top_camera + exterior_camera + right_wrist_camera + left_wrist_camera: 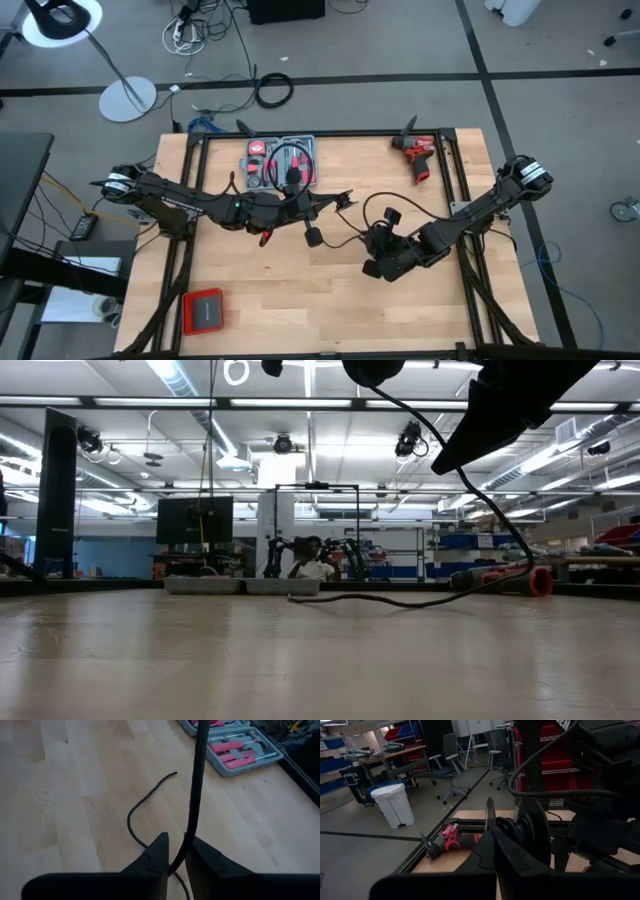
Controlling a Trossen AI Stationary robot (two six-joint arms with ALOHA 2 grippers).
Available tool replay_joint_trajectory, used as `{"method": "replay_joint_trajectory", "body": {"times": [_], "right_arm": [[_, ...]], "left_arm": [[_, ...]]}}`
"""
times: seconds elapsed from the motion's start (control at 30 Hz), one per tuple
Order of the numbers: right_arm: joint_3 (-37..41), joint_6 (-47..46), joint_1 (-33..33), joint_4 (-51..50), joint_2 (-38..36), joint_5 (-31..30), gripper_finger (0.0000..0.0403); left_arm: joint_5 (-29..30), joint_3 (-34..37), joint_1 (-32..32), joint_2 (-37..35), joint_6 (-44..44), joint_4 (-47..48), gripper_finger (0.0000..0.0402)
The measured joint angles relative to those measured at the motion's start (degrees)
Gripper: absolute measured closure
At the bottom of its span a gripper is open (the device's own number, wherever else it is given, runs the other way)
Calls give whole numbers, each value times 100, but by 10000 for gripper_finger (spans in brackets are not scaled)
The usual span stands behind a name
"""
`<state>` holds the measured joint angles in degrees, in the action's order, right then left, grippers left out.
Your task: Coil cords
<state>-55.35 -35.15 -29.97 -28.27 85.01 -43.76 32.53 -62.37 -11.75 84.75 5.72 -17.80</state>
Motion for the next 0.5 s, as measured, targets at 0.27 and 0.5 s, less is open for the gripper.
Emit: {"method": "replay_joint_trajectory", "body": {"times": [0.27, 0.5], "right_arm": [[0, -252, -67, -267, -2, 152, 347], [0, -283, -108, -285, -2, 156, 352]], "left_arm": [[0, 0, 0, 0, 0, 24, 402], [0, 2, 0, -2, 0, 22, 402]]}}
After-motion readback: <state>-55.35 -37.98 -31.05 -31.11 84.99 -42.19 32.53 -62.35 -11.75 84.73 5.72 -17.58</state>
